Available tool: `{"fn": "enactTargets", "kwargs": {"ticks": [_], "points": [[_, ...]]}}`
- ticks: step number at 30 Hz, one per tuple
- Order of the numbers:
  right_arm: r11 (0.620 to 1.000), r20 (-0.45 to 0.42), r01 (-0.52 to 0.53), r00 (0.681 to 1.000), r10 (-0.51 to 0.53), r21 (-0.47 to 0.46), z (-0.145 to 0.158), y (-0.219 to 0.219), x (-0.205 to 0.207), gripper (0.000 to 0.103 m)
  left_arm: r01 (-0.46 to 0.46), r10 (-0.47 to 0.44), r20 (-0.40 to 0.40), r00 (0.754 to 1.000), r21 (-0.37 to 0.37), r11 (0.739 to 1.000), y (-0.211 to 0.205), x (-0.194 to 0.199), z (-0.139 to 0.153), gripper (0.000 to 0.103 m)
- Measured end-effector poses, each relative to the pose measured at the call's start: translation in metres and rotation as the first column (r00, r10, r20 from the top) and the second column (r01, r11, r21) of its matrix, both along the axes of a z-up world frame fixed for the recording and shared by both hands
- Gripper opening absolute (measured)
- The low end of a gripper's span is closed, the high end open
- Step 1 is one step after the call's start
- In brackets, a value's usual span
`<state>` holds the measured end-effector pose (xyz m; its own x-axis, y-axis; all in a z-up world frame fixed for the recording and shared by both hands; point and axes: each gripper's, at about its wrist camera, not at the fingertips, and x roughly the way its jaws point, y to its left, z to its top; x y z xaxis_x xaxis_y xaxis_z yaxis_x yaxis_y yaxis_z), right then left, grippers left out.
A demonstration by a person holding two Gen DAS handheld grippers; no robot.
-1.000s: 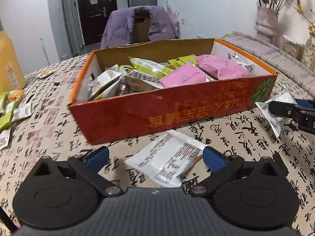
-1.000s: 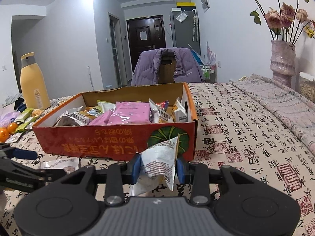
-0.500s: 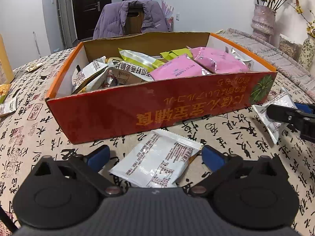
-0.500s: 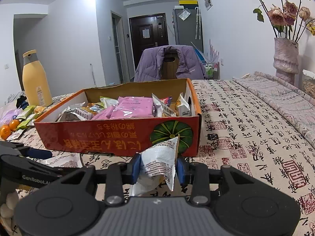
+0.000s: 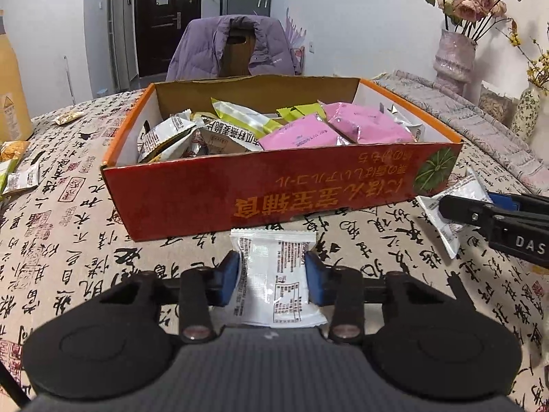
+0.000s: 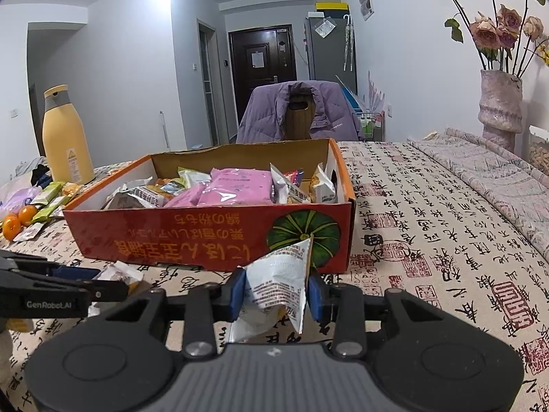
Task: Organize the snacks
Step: 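Grasp another white snack packet with the left gripper while right holds its packet, then carry both white packets over the box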
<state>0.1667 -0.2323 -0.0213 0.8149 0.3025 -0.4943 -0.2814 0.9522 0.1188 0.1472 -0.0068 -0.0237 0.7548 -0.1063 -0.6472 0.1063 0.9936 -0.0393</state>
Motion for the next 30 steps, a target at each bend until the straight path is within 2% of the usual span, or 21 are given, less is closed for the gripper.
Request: {"fn": "enactTargets", "kwargs": {"ticks": [6,14,23,30], "points": [[1.0,0.027,-0.018,0.999,0.018,-0.004,0.007,0.003,-0.005,0.036,-0.017,0.017,0.058,0.998,-0.004,1.0,0.001,-0.015,0.014,0.041],[0.998,0.123,-0.06,0.99,0.062,-0.015,0.041,0.016,-0.01,0.036,-0.032,0.046,0.191,0.98,-0.074,0.997,0.0,-0.024,0.061,0.041],[0.993,0.23,-0.109,0.966,0.117,-0.049,0.087,0.046,0.017,0.036,-0.074,0.1,0.284,0.953,-0.1,0.992,0.004,0.008,0.099,0.041],[0.994,0.238,-0.099,0.965,0.108,-0.05,0.1,0.065,0.057,0.036,-0.104,0.132,0.297,0.946,-0.108,0.989,0.008,0.05,0.107,0.042]]}}
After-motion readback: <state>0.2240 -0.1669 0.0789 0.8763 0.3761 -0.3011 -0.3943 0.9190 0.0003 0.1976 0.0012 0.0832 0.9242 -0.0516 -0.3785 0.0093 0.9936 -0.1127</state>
